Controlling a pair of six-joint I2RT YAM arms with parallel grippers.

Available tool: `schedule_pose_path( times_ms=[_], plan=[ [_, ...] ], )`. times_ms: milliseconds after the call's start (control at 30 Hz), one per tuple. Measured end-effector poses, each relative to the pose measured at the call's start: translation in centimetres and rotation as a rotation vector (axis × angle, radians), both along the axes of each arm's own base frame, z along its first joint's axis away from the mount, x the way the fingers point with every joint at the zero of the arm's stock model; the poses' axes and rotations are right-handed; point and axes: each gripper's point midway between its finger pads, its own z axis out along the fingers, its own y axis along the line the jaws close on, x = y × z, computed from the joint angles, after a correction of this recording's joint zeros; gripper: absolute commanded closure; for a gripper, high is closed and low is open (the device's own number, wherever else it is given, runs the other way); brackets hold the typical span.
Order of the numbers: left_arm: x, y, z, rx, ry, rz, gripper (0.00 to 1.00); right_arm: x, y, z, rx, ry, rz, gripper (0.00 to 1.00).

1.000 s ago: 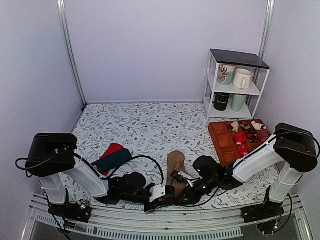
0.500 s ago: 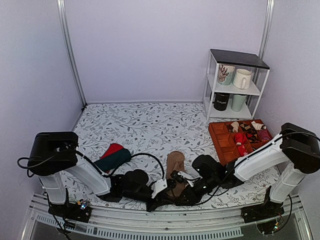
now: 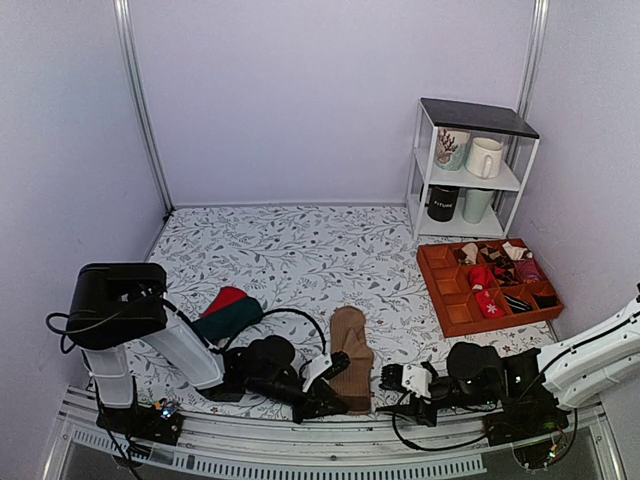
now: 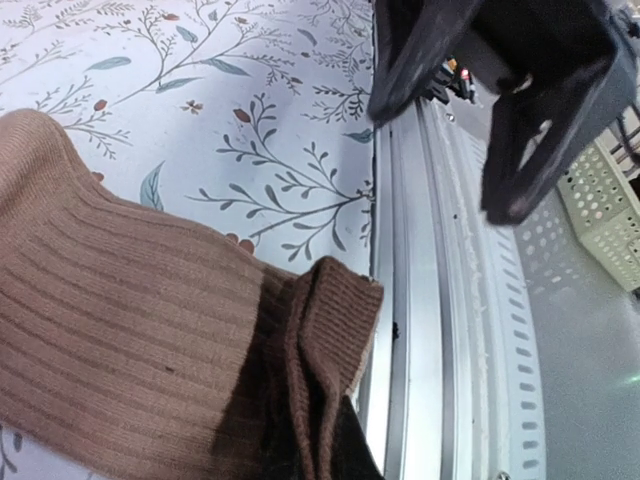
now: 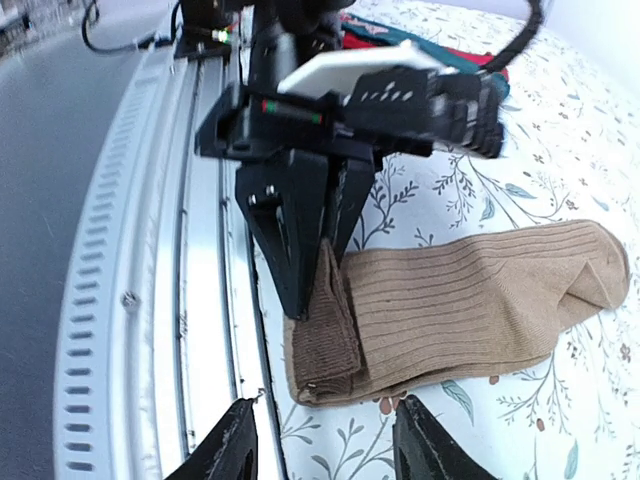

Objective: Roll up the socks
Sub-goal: Roll a pair of socks at the center of the board.

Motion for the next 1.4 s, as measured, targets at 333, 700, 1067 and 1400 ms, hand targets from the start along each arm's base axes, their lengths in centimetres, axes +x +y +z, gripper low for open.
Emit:
schedule_pose_path(
  times_ms=[333, 700, 1067, 1400],
  plan=[
    [-0.1, 0.0, 0.0, -0.004, 0.027, -0.014, 1.00, -1.1, 1.8, -3.0, -0.144, -0.231, 0.095, 0.56],
    [-0.1, 0.1, -0.1, -0.008, 0.036, -0.018, 1.00, -1.5, 3.8, -3.2, -0.147, -0.291, 0.136, 0.58],
    [-0.1, 0.2, -0.2, -0.012, 0.038, -0.021, 1.00, -0.5, 3.8, -5.5, -0.222, -0.277, 0.072, 0.66],
    [0.1, 0.4, -0.1, -0.015, 0.035, -0.018, 0.73, 0.0, 4.7, -6.2, -0.258, -0.185, -0.003, 0.95]
  ],
)
